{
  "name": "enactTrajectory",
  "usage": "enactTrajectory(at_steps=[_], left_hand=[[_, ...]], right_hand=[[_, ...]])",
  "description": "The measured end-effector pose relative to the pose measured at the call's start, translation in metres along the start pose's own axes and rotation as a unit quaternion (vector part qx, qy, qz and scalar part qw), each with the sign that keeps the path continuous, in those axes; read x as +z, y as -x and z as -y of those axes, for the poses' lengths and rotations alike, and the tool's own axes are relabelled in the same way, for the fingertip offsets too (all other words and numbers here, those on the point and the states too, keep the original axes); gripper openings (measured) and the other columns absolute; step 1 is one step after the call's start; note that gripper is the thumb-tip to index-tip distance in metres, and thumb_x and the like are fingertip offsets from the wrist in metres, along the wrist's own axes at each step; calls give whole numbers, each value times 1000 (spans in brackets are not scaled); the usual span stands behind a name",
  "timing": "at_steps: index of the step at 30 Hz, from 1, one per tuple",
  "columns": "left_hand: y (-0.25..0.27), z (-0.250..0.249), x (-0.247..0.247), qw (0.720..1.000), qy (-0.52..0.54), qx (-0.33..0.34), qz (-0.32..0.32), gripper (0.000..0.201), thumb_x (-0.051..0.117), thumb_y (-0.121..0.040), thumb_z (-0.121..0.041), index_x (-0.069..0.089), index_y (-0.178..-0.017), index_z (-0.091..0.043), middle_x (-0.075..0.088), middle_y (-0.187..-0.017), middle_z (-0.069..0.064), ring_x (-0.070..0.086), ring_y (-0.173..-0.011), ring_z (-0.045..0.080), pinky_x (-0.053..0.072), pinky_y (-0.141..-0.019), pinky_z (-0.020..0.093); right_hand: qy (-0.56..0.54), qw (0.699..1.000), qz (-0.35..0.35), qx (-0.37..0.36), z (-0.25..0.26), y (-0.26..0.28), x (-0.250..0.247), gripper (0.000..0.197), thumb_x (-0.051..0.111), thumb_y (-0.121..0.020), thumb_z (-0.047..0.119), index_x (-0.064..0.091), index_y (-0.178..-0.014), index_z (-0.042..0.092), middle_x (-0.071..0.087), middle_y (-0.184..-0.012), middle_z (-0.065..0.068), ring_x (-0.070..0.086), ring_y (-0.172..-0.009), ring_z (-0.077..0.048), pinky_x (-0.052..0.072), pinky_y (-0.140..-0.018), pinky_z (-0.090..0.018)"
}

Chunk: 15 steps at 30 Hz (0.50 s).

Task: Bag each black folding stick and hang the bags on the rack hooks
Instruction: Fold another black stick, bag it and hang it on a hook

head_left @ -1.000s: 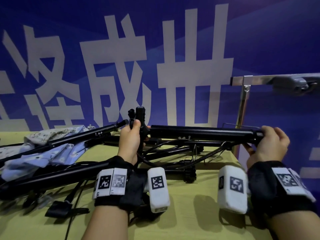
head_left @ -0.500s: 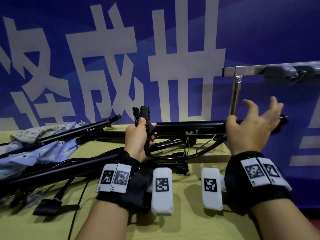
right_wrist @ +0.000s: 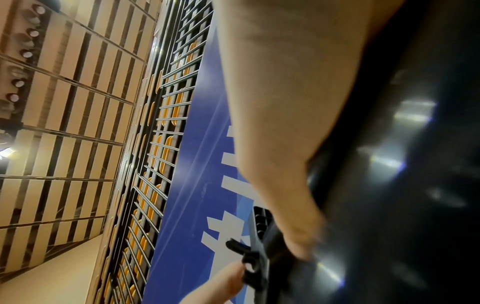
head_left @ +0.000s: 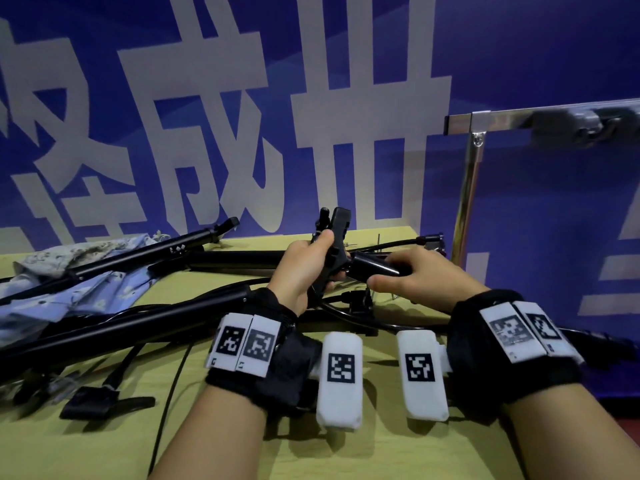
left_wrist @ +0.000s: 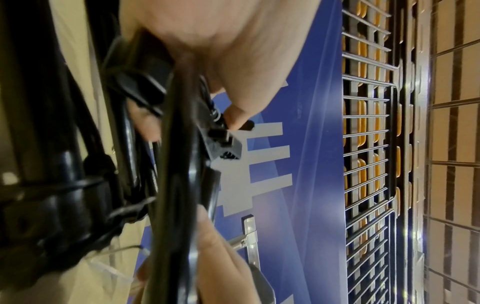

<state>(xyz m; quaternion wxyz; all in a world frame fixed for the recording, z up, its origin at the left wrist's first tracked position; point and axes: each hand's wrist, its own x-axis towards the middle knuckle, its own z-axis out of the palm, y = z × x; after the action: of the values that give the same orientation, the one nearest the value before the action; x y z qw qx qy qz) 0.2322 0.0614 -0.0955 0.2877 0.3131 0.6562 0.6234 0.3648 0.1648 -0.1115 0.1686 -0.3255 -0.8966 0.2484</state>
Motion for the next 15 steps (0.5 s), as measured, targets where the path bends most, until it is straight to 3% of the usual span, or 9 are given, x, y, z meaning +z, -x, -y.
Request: enactTrajectory(at_steps=[3,5,8,10,12,15], left_hand=[[-4,-3,-10,1000,-1,-20,-9,28,39,-97,-29,54,-76,-17,54,-73,-2,51,-76,16,42,-75,31],[-7,-6,-20,1000,-5,-27,-6,29,34,-95,-27,58,-82,-15,46,-63,-6,42,-64,11,34,-64,27],[-4,-12,-37,995,18,-56,85,32,29,-91,-20,56,-104,-11,40,-60,-4,35,-54,10,22,-54,25],[3,-16,-45,981,68,-80,165,28,37,-83,-8,46,-109,-12,44,-61,-2,39,-51,10,26,-46,21],[9,-20,-53,965,129,-75,216,46,45,-67,8,41,-107,-13,53,-66,3,50,-52,12,35,-36,17],[8,-21,-58,947,227,-29,225,46,41,-65,19,43,-100,-12,55,-79,8,64,-60,17,53,-45,24]], right_hand=[[-15,999,-39,9,-3,0,1,28,54,-84,57,60,-94,32,62,-76,4,59,-72,-15,45,-69,-33],[-25,997,-77,17,-5,0,-1,28,52,-86,55,60,-97,31,61,-74,6,59,-72,-16,45,-69,-33],[-26,996,-84,22,-7,0,-1,27,52,-85,55,60,-97,33,61,-75,8,59,-73,-15,45,-68,-32],[-21,997,-70,20,-7,-1,0,25,55,-83,56,59,-95,35,60,-73,9,58,-72,-13,42,-64,-29],[-14,998,-58,18,-7,-2,0,21,59,-81,57,58,-85,36,59,-71,10,57,-70,-11,39,-61,-28],[-11,999,-44,12,-3,0,0,19,63,-79,54,51,-72,40,57,-69,13,55,-69,-6,38,-64,-27]])
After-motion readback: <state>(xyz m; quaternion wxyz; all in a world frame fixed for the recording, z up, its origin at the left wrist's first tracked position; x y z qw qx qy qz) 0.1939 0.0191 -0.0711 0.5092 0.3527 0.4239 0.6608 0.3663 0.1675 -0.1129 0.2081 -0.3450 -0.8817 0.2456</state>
